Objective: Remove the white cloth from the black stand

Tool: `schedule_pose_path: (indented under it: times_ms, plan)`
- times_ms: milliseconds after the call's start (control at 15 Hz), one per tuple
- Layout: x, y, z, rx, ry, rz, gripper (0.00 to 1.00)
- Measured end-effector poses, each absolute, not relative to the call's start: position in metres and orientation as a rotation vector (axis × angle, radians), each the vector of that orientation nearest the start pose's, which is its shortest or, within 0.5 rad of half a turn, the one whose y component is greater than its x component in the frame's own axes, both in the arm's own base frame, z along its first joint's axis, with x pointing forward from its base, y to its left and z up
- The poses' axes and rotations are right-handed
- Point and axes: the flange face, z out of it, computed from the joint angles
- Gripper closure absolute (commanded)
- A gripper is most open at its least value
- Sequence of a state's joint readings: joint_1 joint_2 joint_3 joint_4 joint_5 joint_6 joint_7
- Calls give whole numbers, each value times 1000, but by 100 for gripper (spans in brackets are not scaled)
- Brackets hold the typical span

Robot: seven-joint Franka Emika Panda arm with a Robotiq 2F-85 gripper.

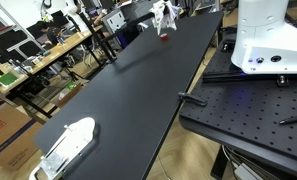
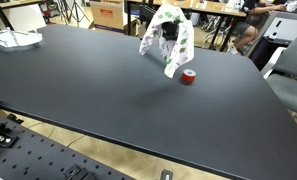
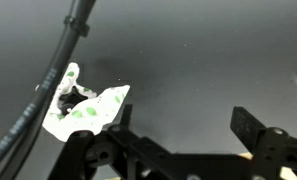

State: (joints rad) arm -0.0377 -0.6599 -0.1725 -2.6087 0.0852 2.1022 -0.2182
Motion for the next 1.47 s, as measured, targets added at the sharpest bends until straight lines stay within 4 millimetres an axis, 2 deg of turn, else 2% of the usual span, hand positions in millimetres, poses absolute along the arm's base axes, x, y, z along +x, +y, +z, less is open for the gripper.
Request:
schedule_pose_path:
  times_ms: [333, 667, 1133, 1467]
  plan:
    - [352, -128, 474, -3090, 136, -354, 0]
    - [353, -166, 458, -3141, 241, -369, 0]
    - [377, -176, 423, -3153, 253, -350, 0]
    - [396, -175, 408, -3140, 249, -308, 0]
